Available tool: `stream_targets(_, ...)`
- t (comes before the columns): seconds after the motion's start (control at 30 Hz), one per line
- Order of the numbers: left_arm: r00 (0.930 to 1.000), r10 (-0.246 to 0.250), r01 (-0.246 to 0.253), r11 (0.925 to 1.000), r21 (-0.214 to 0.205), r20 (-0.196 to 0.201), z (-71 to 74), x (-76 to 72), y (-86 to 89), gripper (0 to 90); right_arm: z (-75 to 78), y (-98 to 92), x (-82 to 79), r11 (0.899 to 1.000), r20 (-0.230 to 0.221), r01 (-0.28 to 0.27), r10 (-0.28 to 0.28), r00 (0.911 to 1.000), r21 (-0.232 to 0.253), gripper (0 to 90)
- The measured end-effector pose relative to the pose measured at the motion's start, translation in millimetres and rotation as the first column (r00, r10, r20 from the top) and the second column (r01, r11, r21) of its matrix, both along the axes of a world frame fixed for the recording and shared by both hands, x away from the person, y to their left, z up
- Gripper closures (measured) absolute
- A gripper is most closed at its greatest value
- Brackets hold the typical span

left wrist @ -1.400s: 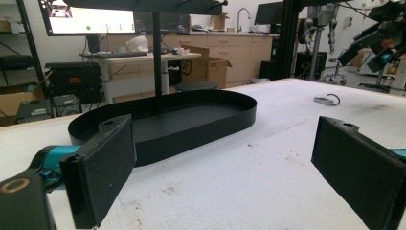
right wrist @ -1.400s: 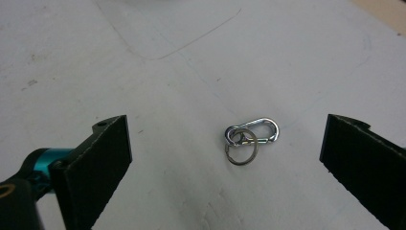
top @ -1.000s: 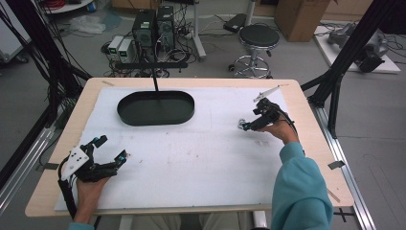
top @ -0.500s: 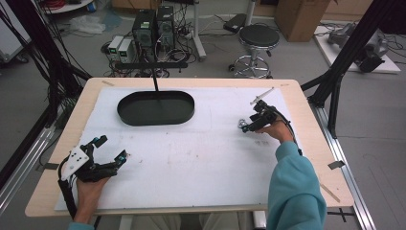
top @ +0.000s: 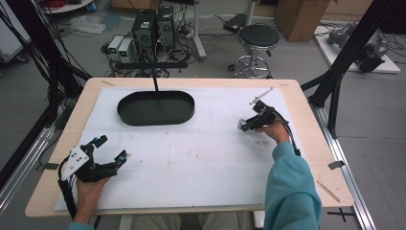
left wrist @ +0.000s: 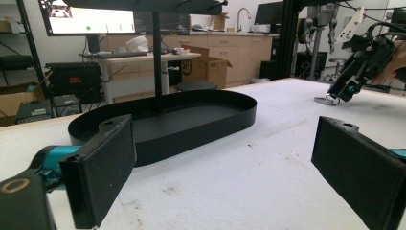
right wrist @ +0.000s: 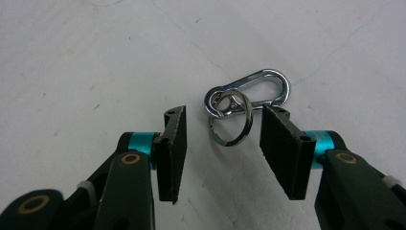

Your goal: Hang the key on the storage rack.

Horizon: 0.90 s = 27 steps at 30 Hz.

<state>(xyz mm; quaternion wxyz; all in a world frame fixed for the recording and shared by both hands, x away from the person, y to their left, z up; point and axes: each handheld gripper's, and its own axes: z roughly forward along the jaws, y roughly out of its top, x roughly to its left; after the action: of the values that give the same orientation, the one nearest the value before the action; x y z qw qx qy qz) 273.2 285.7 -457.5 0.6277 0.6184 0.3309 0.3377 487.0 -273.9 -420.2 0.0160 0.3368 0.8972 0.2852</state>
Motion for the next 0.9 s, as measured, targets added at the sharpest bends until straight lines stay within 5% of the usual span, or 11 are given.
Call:
stream_targets(0.4,1.0000,0.000,0.000,1.0000,0.000,0.000,0.0,0.1,-0.1,8.4,3.8,-1.0,-1.1,1.000,-0.004,-0.016,0.016,0.9999,0.005,72.7)
stream_targets(0.9,1.0000,-0.001,0.001,1.0000,0.002,0.001,0.0,0.0,-0.3,8.5,5.3,-1.1,-0.9,1.000,-0.001,0.014,-0.014,0.9999,0.021,81.2)
